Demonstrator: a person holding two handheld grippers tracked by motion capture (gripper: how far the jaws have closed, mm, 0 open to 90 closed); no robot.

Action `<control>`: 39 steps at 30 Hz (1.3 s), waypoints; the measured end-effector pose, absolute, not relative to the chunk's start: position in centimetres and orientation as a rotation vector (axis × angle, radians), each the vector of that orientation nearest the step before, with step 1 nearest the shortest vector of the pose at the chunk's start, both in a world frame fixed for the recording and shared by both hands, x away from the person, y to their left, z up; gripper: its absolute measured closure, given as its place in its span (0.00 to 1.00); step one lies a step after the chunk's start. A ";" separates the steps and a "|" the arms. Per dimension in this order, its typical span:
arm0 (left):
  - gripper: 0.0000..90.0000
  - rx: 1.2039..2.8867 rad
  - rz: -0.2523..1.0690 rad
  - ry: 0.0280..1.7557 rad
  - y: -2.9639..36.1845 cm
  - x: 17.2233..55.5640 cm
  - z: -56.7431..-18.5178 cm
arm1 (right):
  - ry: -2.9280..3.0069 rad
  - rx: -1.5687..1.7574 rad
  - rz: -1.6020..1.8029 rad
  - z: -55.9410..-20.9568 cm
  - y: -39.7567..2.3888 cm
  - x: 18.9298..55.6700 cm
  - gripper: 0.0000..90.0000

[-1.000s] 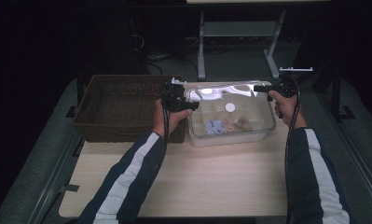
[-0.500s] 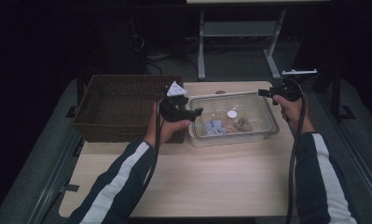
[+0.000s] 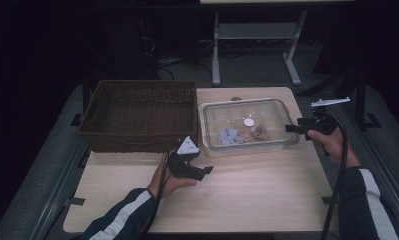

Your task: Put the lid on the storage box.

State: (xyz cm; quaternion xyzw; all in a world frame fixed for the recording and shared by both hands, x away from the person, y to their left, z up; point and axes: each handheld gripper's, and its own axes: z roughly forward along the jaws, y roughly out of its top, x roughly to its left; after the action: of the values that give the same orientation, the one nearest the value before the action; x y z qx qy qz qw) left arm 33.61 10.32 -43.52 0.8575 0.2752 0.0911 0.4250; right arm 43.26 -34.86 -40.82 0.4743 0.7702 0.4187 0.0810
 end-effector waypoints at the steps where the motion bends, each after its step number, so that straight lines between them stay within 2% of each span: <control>1: 0.27 2.146 0.238 0.698 10.0 33.7 -43.7 | 2.303 1.434 1.252 -41.1 -34.8 43.4 0.22; 8: 0.26 2.073 0.226 0.738 9.1 35.0 -43.7 | 2.312 1.427 1.343 -42.4 -33.8 44.5 0.19; 21: 0.27 1.992 0.202 0.859 9.6 36.2 -43.9 | 2.230 1.421 1.414 -43.0 -32.9 45.4 0.19; 23: 0.29 1.983 0.205 0.869 9.5 36.2 -43.9 | 2.211 1.424 1.419 -43.1 -32.7 45.5 0.19; 24: 0.34 1.974 0.258 0.879 9.5 36.2 -43.8 | 2.208 1.425 1.418 -43.1 -32.7 45.5 0.19; 27: 0.41 1.945 0.265 0.922 9.5 36.5 -43.8 | 2.203 1.425 1.428 -43.2 -32.6 45.6 0.20; 33: 0.46 1.926 0.290 0.947 9.6 36.2 -44.0 | 2.182 1.424 1.451 -43.2 -32.6 45.6 0.21; 39: 0.51 1.875 0.223 1.024 10.1 36.5 -44.4 | 2.149 1.426 1.456 -43.1 -32.5 45.5 0.23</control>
State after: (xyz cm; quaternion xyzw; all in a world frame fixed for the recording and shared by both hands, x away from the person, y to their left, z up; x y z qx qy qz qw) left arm 36.54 10.11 -44.38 0.7672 0.4192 0.0912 0.4767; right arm 45.55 -32.47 -43.14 0.4796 0.7226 0.4896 0.0900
